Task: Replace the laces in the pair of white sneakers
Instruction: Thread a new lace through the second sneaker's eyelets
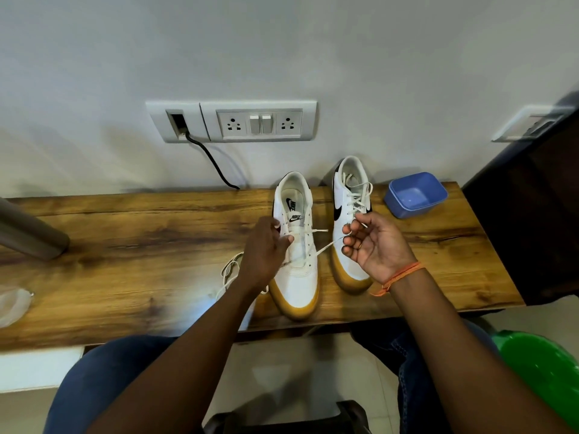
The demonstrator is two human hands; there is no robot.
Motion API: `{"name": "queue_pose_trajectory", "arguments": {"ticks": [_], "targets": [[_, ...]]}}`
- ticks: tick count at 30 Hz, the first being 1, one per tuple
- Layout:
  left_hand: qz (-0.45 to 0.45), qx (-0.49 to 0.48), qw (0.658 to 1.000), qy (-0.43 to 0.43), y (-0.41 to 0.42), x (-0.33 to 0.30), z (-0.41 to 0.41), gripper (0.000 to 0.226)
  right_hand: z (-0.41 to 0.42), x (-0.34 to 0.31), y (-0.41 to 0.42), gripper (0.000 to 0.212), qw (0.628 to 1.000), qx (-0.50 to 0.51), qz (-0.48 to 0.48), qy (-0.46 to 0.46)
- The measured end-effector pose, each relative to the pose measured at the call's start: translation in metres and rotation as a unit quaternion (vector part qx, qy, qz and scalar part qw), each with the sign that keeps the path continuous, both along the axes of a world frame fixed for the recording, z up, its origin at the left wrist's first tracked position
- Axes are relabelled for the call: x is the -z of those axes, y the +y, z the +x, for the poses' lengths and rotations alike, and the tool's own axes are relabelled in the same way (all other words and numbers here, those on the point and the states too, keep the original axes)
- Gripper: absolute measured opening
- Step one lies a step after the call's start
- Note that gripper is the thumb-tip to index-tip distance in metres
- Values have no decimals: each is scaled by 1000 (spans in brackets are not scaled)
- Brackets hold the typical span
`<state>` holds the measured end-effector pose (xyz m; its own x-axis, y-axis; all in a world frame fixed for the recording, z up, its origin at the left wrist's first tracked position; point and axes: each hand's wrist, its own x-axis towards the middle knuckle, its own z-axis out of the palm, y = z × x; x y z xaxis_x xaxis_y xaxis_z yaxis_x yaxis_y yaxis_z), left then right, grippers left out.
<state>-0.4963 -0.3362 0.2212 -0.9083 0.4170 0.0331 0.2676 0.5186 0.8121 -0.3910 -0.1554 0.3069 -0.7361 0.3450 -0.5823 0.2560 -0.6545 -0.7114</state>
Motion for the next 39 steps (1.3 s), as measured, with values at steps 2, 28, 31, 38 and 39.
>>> {"name": "queue_pose_trajectory", "arguments": {"ticks": [2,28,31,38,39], "targets": [[15,-9,998,-61,-1,-1,0,16,0,-2,0,28,1000,-2,9,-2],[51,18,977,-206,-7,-64,27,14,-2,17,-26,25,962,-175,200,-63],[107,7,951,-291,-1,-57,30,13,-4,25,-31,22,958,-189,207,-61],[185,-33,923,-337,-3,-49,30,9,-11,26,-44,20,952,-191,235,-50],[208,-38,915,-344,-2,-49,30,11,-12,25,-44,21,950,-190,242,-47]]}}
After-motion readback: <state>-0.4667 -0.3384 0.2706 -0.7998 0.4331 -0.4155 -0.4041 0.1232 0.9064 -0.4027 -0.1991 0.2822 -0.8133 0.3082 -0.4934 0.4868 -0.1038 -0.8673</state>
